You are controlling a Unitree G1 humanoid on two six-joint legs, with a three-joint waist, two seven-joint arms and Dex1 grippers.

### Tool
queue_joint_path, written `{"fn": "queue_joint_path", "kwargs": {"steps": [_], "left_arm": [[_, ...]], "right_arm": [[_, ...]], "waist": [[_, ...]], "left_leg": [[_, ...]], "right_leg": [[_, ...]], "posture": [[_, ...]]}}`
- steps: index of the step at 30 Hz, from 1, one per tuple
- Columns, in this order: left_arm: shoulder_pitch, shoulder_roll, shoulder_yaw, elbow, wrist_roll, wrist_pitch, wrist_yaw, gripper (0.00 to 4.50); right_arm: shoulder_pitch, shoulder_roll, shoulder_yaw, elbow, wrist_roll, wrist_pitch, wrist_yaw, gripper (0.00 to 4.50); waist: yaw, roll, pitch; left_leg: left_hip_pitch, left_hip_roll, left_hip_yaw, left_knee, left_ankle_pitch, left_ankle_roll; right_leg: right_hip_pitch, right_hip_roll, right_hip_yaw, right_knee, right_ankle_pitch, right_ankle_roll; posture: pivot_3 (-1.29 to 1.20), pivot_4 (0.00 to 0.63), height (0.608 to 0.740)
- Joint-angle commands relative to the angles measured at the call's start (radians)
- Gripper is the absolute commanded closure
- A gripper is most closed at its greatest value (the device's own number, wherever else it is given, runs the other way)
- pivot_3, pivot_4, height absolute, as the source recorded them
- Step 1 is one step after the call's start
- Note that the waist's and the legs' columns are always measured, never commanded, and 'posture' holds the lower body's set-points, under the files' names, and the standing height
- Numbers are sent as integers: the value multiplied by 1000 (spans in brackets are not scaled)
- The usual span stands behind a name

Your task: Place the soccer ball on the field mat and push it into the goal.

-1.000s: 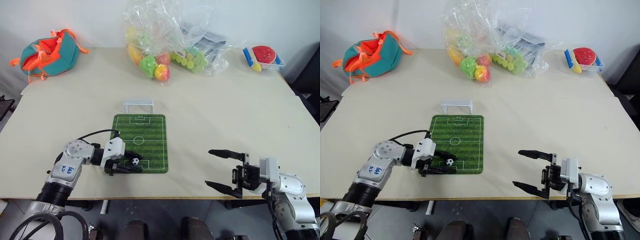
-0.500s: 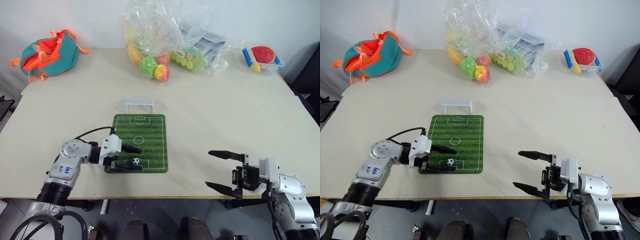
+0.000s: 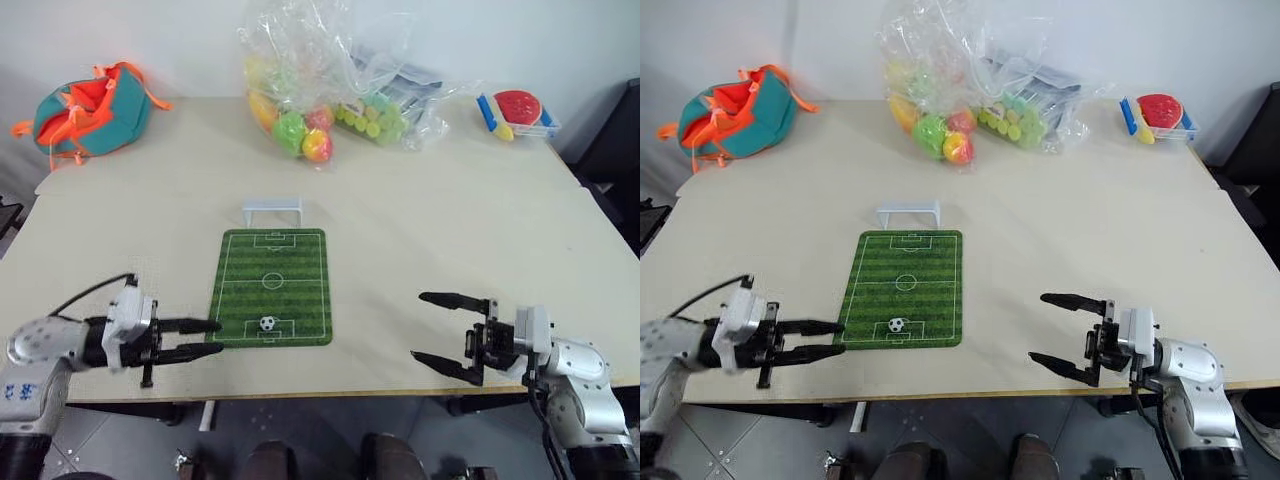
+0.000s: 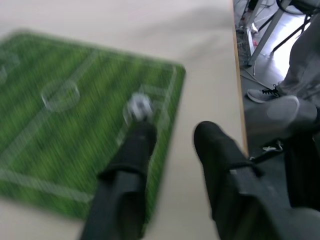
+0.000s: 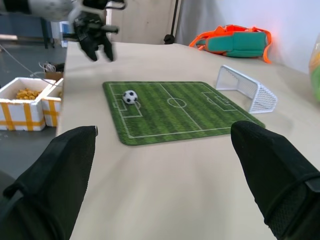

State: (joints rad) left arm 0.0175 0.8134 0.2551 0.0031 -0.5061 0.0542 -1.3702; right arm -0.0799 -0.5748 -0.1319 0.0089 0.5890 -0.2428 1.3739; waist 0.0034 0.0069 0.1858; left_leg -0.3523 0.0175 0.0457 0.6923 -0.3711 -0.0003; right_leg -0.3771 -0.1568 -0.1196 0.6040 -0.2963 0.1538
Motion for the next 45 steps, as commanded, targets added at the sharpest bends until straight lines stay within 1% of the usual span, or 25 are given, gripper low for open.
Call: {"fn": "queue_joint_path", "kwargs": {"steps": [1,2,6,9,12,19,22,25,26,29,32,35,38,40,43,45], "left_arm": [[79,-54,-53,-70,18,-54,2,4115],[83,-61,-61,-80,18,-53,7,4455],[50,-123,-134,-121,59,-43,89,4455],[4,-153,-174,-114,76,-22,131,4455],[-37,-166,-189,-92,82,-3,163,4455],[-149,-177,-239,16,146,-13,198,4455],[-242,-227,-237,101,176,-35,271,4455],[-330,-291,-208,175,183,-84,348,4455],[-351,-306,-197,199,193,-123,370,4455],[-379,-324,-170,235,178,-142,396,4455],[-339,-307,-138,183,119,-142,348,4455],[-219,-246,-77,56,29,-65,295,4455],[-80,-174,15,-27,-8,-31,291,4455],[3,-131,85,-40,5,-33,308,4455],[84,-104,199,-34,4,-17,371,4455],[123,-88,281,3,-3,-2,403,4455]], "right_arm": [[-34,2,7,19,-12,-31,28,0],[-40,2,8,27,-13,-31,32,0],[-72,-3,11,59,-41,-51,33,0],[-79,-2,15,58,-40,-44,34,0],[-81,0,20,43,-40,-30,22,0],[-56,4,27,-21,-49,2,-34,0],[-55,36,16,-47,-71,-12,-124,0],[-59,94,1,-60,-124,-36,-262,0],[-58,111,1,-67,-135,-36,-297,0],[-54,149,16,-91,-173,-31,-387,0],[-48,172,38,-122,-180,-13,-434,0],[-58,173,44,-125,-186,-11,-454,0],[-65,162,40,-118,-174,-7,-447,0],[-72,151,35,-111,-167,-4,-437,0],[-83,129,26,-95,-156,1,-416,0],[-99,110,19,-80,-138,9,-389,0]], "waist": [[-2,0,0],[-1,0,0],[8,0,0],[10,0,0],[9,0,0],[11,0,0],[17,0,0],[21,0,0],[20,0,0],[16,0,0],[7,0,0],[-9,0,0],[-13,0,0],[-12,1,0],[-4,1,1],[-3,1,1]], "left_leg": [[0,0,0,0,0,0],[0,0,0,0,0,0],[0,0,0,1,-1,0],[0,0,0,2,0,0],[0,0,0,2,0,0],[0,0,0,2,0,0],[0,0,0,2,0,0],[-1,0,0,4,0,0],[-1,0,0,5,0,0],[-1,0,0,4,0,0],[-1,0,0,4,0,0],[-1,1,1,3,0,0],[-1,1,0,2,-1,0],[-1,2,0,2,-1,0],[-1,2,-1,3,-1,0],[-1,2,-4,3,-2,1]], "right_leg": [[0,0,0,0,0,0],[0,0,0,0,0,0],[0,0,0,0,0,0],[0,0,0,1,0,0],[0,0,0,1,0,0],[0,0,0,1,0,0],[0,0,0,1,0,0],[0,0,0,2,0,0],[0,0,0,2,0,0],[0,0,0,2,1,0],[-1,1,0,2,1,0],[-1,1,0,2,0,0],[-1,1,1,1,0,0],[-1,1,1,1,0,0],[-1,1,1,1,0,0],[-1,1,1,1,0,0]], "posture": [[0,150,740],[0,150,740],[0,150,740],[0,150,740],[0,150,740],[0,150,740],[0,150,740],[0,150,740],[0,150,740],[0,150,740],[0,150,740],[0,150,740],[0,150,740],[0,150,740],[0,150,740],[0,150,740]]}}
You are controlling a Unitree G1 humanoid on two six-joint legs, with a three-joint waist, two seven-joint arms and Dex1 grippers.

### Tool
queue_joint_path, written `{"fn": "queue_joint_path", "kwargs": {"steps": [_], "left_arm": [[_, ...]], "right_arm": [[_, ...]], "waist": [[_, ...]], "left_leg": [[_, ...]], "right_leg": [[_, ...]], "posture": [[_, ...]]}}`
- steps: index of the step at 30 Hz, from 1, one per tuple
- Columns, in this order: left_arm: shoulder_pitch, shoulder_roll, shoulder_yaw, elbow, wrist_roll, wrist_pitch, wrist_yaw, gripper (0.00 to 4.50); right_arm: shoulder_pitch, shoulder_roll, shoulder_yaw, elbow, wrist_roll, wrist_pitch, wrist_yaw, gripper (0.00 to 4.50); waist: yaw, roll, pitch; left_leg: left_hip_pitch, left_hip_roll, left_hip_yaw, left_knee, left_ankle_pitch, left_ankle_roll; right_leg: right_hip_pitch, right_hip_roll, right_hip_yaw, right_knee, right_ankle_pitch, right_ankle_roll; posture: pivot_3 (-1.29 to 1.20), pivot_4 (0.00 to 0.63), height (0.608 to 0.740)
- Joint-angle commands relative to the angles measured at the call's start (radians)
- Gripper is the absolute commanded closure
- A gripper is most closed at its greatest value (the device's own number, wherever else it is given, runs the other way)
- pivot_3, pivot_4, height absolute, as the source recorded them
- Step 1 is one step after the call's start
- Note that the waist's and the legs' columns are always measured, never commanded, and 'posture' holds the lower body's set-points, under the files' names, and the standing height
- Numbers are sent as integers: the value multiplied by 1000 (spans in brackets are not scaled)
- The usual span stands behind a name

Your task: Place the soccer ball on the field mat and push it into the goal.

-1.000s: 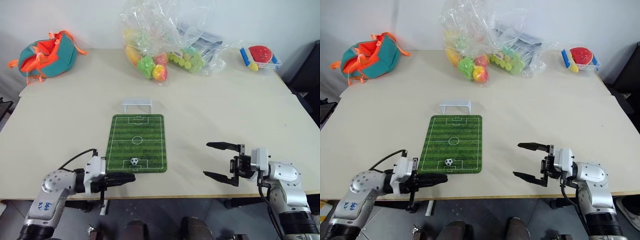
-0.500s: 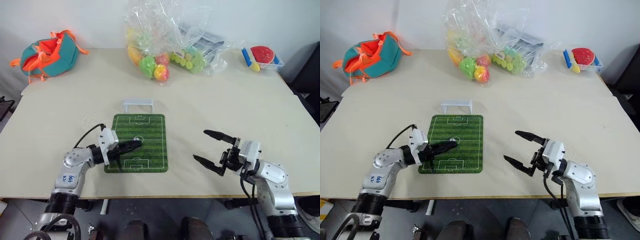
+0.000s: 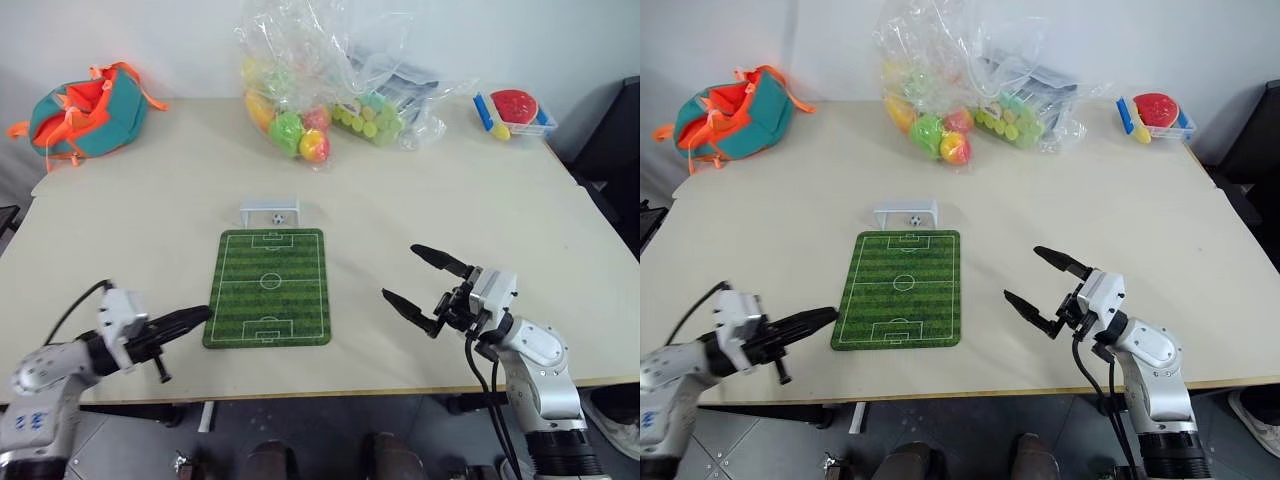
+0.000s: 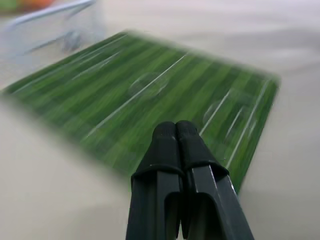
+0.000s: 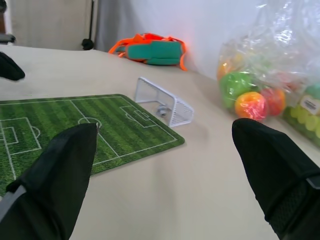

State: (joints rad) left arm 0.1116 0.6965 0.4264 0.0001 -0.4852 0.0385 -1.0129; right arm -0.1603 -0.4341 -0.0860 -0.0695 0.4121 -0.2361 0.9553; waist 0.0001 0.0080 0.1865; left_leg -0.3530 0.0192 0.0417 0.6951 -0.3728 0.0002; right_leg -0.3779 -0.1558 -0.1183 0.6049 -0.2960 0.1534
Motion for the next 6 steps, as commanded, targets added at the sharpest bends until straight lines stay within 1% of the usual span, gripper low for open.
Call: {"fn": "queue_joint_path", "kwargs": {"steps": [1,3,6], "left_arm": [[37,27,141,26,-21,-3,59,4455],[41,20,175,48,-11,-35,75,4455],[34,15,184,67,-1,-58,79,4455]], "right_arm": [[-24,-42,-32,4,53,8,46,0],[-27,-64,-35,19,65,4,80,0],[-35,-85,-42,43,83,3,112,0]], "waist": [[0,0,0],[0,0,0],[-1,0,0]], "left_leg": [[0,0,-1,0,0,0],[0,0,-2,0,0,0],[0,0,-2,0,-1,0]], "right_leg": [[0,0,0,0,0,0],[0,0,0,0,0,0],[0,0,-1,0,0,0]], "posture": [[0,150,740],[0,150,740],[0,150,740]]}}
